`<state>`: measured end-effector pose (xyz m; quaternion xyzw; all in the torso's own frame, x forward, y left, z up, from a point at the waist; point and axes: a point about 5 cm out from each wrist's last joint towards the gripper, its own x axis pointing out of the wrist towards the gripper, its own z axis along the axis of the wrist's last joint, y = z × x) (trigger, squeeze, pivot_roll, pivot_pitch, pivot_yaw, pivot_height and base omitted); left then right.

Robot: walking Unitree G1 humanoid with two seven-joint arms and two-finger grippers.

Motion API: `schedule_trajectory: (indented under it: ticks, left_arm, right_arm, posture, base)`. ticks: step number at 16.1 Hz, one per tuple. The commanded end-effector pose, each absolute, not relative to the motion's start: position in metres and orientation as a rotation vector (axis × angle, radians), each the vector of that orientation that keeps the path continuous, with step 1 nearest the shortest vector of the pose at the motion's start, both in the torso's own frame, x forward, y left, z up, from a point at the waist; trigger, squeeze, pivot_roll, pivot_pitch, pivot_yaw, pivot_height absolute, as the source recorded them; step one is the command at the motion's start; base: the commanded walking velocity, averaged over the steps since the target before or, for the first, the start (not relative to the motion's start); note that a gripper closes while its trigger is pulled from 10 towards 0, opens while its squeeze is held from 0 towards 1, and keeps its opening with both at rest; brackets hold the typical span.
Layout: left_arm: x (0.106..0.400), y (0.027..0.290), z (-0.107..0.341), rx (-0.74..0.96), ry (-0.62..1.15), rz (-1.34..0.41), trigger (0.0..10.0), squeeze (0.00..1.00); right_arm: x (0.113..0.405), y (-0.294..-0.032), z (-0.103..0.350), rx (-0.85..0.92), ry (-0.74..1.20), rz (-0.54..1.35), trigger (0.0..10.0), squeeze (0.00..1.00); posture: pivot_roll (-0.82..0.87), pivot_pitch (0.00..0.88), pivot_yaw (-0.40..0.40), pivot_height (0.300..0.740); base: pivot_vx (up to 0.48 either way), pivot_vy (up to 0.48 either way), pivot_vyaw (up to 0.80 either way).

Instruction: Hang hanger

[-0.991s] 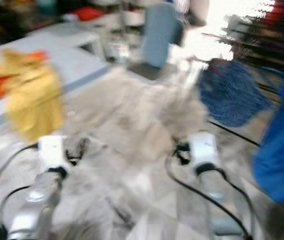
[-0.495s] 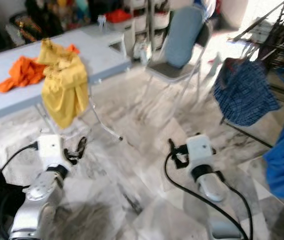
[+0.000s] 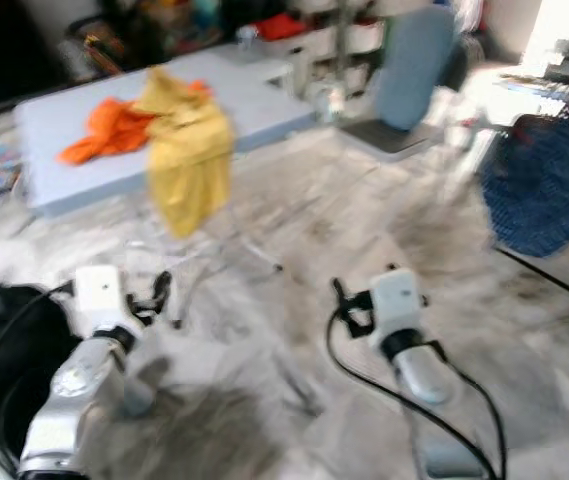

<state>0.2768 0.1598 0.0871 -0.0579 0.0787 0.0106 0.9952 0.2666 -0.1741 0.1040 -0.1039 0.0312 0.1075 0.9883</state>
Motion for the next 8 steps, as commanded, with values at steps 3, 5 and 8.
schedule_trajectory:
  ticks: [3, 5, 8]
  left_arm:
    - [0.2792, 0.1572, 0.0894, -0.112, 0.160, 0.022, 10.0, 0.00]
    - [0.2801, 0.1578, 0.0917, -0.124, 0.141, 0.024, 10.0, 0.00]
    - [0.2786, 0.1555, 0.0960, -0.181, 0.113, -0.033, 10.0, 0.00]
  right_arm:
    - [0.2659, -0.1742, 0.1080, -0.199, 0.047, 0.223, 10.0, 0.00]
    - [0.2654, -0.1728, 0.1083, -0.192, 0.043, 0.230, 10.0, 0.00]
    - [0.2657, -0.1722, 0.1091, -0.190, 0.040, 0.236, 10.0, 0.00]
  posture:
    - [-0.15, 0.000, 0.091, 0.740]
    - [-0.15, 0.000, 0.091, 0.740]
    - [-0.15, 0.000, 0.090, 0.740]
  base:
    - [0.000, 0.480, 0.80]
    - [0.000, 0.240, 0.27]
    - [0.000, 0.000, 0.00]
